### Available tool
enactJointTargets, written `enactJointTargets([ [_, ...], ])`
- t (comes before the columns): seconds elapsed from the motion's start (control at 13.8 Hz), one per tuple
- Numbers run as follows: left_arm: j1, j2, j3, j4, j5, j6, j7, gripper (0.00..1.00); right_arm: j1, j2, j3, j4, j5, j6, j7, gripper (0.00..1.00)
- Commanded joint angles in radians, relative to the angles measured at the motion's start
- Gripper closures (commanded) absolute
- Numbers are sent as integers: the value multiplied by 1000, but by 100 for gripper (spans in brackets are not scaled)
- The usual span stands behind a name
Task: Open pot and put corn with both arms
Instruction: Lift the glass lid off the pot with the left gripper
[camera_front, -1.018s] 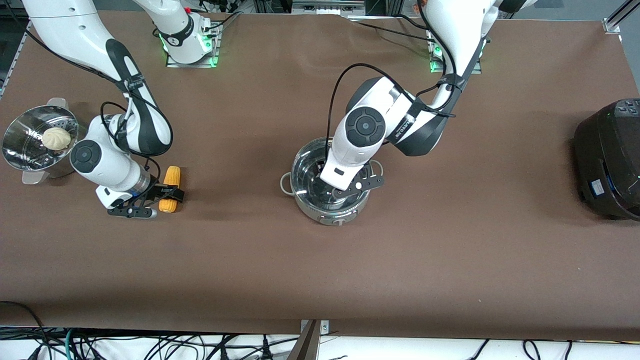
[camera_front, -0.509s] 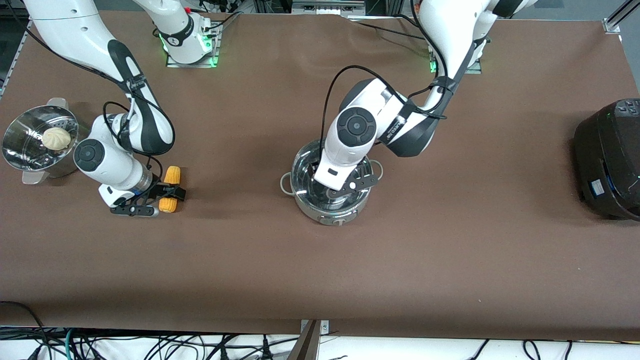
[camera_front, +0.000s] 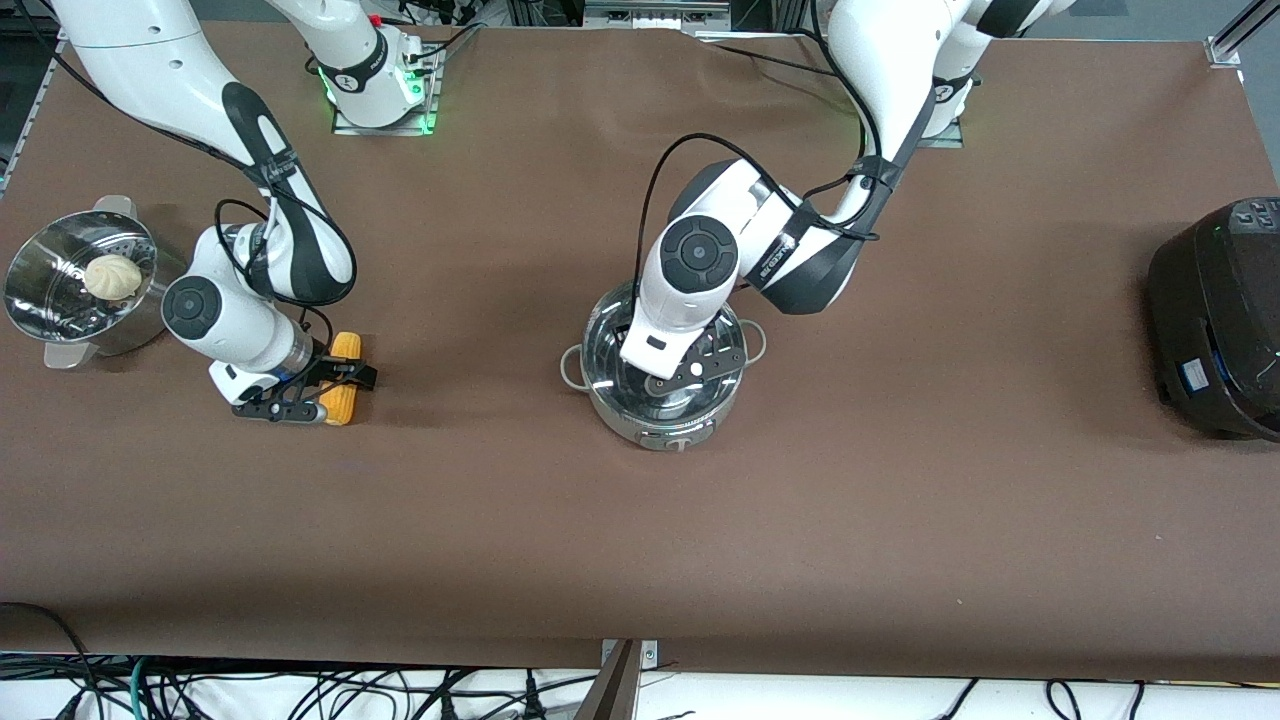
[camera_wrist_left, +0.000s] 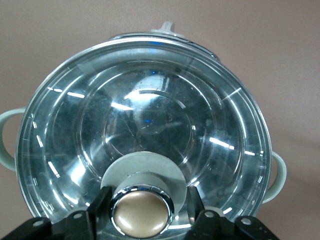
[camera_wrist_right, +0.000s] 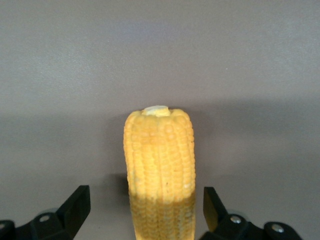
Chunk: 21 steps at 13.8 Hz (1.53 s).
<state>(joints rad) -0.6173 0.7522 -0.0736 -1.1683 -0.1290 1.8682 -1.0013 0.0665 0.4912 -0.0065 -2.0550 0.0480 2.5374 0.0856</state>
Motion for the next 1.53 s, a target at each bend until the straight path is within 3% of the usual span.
enactJointTargets([
  [0.0,-13,9,15,32,3,-9,-5,39,-11,-11,2,-30,15,37,-27,0],
  [0.15,-12,6,15,32,3,-11,-3,47,-36,-2,0,-30,15,61,-61,0],
  [0.22,-12,6,15,32,3,-12,-3,61,-42,4,0,-30,15,61,-72,1],
  [0.29,-12,6,15,32,3,-15,-5,87,-43,4,0,-28,15,61,-73,21],
  [0.36,-12,6,15,32,5,-18,-5,100,-42,4,2,-27,15,61,-72,56],
  [0.44,-12,4,15,32,5,-18,-3,100,-42,6,2,-24,15,61,-72,70],
  [0.65,-9,-14,29,35,0,-53,-2,100,-40,10,3,-22,13,58,-72,91],
  [0.95,25,-79,37,42,-20,-144,1,100,-39,9,6,-8,13,52,-69,98],
  [1.16,114,-174,49,21,-96,-222,165,100,-39,0,8,22,13,17,-70,98],
  [1.45,276,-335,55,-143,-95,-273,405,100,-37,-34,10,116,19,-145,-67,98],
])
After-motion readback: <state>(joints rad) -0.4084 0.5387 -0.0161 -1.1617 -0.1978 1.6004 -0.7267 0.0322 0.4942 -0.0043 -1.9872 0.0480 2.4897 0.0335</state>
